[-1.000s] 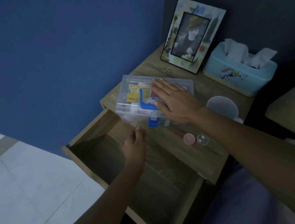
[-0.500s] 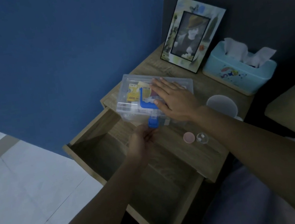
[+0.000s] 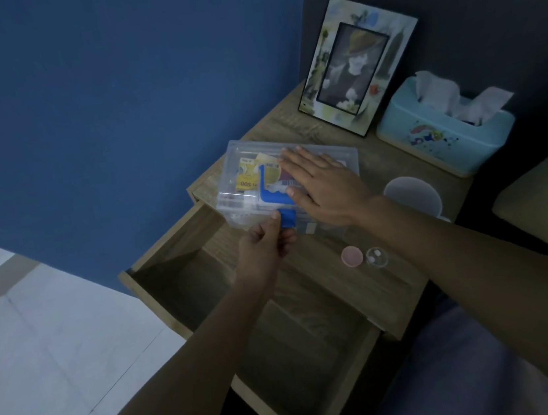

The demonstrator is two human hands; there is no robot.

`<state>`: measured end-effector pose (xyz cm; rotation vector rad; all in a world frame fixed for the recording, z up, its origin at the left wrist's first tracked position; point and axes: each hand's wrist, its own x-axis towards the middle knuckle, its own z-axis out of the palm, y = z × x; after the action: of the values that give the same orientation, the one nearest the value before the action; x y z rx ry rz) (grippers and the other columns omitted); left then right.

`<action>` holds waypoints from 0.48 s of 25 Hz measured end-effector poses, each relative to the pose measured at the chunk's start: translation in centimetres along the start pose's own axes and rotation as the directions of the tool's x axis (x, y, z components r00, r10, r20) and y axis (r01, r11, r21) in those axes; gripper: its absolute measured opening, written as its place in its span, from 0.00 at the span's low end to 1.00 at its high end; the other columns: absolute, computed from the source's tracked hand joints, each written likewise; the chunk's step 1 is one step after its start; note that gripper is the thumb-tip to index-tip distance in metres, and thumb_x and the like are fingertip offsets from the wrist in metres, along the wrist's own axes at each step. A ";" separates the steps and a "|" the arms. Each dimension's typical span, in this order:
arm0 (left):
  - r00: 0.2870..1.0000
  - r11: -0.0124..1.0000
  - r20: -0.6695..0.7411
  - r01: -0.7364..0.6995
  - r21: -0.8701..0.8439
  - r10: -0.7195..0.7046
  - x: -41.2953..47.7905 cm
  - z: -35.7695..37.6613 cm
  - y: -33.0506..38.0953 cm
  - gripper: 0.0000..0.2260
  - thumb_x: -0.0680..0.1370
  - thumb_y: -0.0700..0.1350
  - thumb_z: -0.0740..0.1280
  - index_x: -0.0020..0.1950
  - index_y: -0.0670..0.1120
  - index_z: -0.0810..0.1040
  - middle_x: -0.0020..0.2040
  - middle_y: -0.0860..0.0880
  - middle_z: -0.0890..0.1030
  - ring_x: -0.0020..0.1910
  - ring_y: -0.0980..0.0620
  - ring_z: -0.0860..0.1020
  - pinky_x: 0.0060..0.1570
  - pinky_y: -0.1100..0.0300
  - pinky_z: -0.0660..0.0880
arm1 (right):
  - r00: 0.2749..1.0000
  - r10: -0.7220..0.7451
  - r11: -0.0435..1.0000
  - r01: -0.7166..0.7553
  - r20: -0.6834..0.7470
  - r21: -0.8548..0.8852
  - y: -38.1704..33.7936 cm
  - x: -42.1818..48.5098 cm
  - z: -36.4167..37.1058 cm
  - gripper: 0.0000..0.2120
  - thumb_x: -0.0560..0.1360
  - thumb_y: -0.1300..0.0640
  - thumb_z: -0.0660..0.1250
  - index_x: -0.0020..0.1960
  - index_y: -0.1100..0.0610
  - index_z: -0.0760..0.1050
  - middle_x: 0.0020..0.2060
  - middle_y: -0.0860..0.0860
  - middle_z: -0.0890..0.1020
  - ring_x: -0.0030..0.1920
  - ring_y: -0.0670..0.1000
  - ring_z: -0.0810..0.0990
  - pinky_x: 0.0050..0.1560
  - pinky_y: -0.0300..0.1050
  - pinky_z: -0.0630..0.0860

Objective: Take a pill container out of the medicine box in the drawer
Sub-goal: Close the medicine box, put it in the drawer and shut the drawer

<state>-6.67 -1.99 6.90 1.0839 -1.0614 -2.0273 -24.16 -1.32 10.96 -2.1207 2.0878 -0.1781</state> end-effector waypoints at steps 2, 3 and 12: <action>0.999 1.000 -0.036 -0.018 0.012 0.018 0.1 0.3 0.1 0.09 0.78 0.50 0.64 0.45 0.47 0.80 0.37 0.49 0.81 0.37 0.55 0.79 0.42 0.59 0.76 | 1.000 -0.005 1.000 0.005 0.006 0.012 0.1 0.0 -0.1 0.29 0.79 0.42 0.48 0.76 0.53 0.47 0.77 0.50 0.50 0.77 0.49 0.46 0.75 0.52 0.47; 0.999 1.000 -0.048 -0.021 0.003 0.021 0.0 0.3 0.0 0.08 0.78 0.49 0.64 0.45 0.46 0.80 0.37 0.48 0.81 0.37 0.55 0.79 0.42 0.59 0.76 | 1.000 -0.010 1.000 0.010 0.011 0.017 0.1 -0.1 -0.1 0.31 0.78 0.40 0.49 0.76 0.53 0.47 0.77 0.50 0.50 0.77 0.49 0.46 0.75 0.52 0.47; 0.999 0.992 0.035 -0.029 -0.120 0.034 -0.5 -0.6 -0.5 0.06 0.78 0.39 0.64 0.46 0.40 0.80 0.40 0.45 0.82 0.41 0.53 0.80 0.46 0.60 0.77 | 0.999 -0.026 1.000 0.025 0.037 0.019 0.2 -0.1 -0.1 0.42 0.72 0.31 0.54 0.76 0.53 0.44 0.77 0.49 0.47 0.77 0.48 0.44 0.75 0.51 0.45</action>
<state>-5.97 -1.60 6.49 0.9666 -0.9566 -2.0647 -24.41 -1.21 11.04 -2.1237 2.0316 -0.1591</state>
